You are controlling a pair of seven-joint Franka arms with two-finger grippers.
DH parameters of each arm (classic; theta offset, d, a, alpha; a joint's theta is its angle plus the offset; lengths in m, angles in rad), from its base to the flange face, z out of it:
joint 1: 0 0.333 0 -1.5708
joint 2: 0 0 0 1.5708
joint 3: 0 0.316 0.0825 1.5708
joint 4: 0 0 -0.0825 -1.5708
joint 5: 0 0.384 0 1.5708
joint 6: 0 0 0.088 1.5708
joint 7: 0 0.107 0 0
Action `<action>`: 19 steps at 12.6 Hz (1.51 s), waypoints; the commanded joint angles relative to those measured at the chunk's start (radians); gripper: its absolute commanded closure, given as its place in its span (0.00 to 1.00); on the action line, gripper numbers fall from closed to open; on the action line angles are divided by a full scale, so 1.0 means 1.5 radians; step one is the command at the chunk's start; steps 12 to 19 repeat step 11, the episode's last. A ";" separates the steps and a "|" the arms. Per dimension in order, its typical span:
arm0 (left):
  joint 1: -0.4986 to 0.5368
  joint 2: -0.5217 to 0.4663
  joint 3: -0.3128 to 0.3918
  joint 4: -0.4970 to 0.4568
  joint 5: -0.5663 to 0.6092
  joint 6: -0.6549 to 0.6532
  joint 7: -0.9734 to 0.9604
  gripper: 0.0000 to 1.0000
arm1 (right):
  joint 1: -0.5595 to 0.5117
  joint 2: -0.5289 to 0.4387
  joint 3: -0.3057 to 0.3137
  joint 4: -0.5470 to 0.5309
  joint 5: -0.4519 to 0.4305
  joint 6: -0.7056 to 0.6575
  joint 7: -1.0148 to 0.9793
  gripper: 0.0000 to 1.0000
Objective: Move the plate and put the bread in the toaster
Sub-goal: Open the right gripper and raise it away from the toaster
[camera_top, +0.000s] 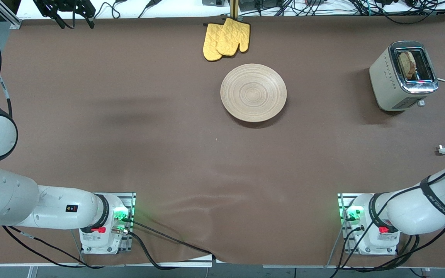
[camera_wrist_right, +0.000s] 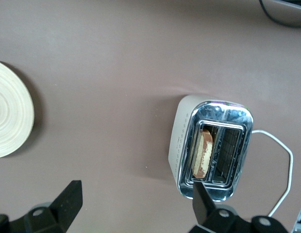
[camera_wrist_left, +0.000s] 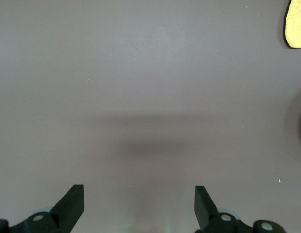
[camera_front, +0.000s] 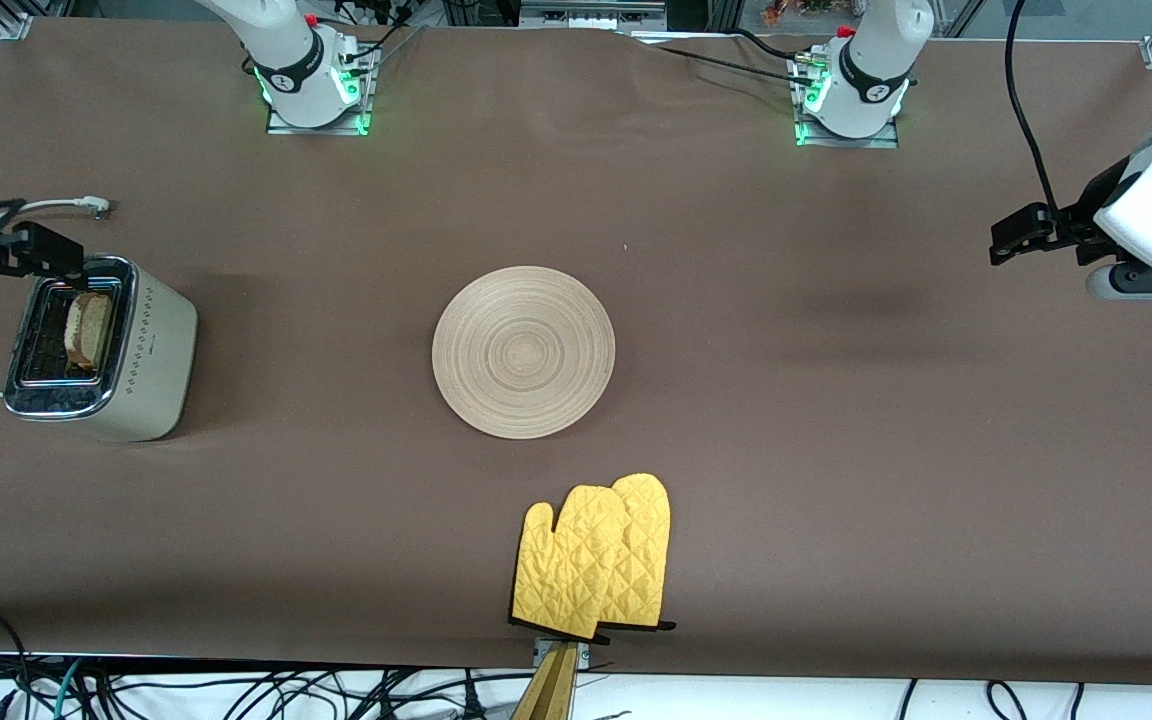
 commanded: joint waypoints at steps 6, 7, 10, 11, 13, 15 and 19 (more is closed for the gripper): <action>0.004 -0.016 -0.001 -0.019 -0.014 0.003 0.015 0.00 | -0.214 -0.191 0.195 -0.307 0.004 0.191 0.021 0.00; 0.004 -0.016 -0.001 -0.019 -0.014 0.003 0.015 0.00 | -0.213 -0.192 0.194 -0.303 0.004 0.190 0.022 0.00; 0.004 -0.016 -0.001 -0.019 -0.014 0.003 0.015 0.00 | -0.203 -0.176 0.191 -0.264 -0.004 0.139 0.022 0.00; 0.005 -0.016 -0.001 -0.020 -0.014 0.003 0.015 0.00 | -0.201 -0.175 0.190 -0.261 -0.005 0.139 0.022 0.00; 0.005 -0.016 -0.001 -0.020 -0.014 0.003 0.015 0.00 | -0.201 -0.175 0.190 -0.261 -0.005 0.139 0.022 0.00; 0.005 -0.016 -0.001 -0.020 -0.014 0.003 0.015 0.00 | -0.201 -0.175 0.190 -0.261 -0.005 0.139 0.022 0.00; 0.005 -0.016 -0.001 -0.020 -0.014 0.003 0.015 0.00 | -0.201 -0.175 0.190 -0.261 -0.005 0.139 0.022 0.00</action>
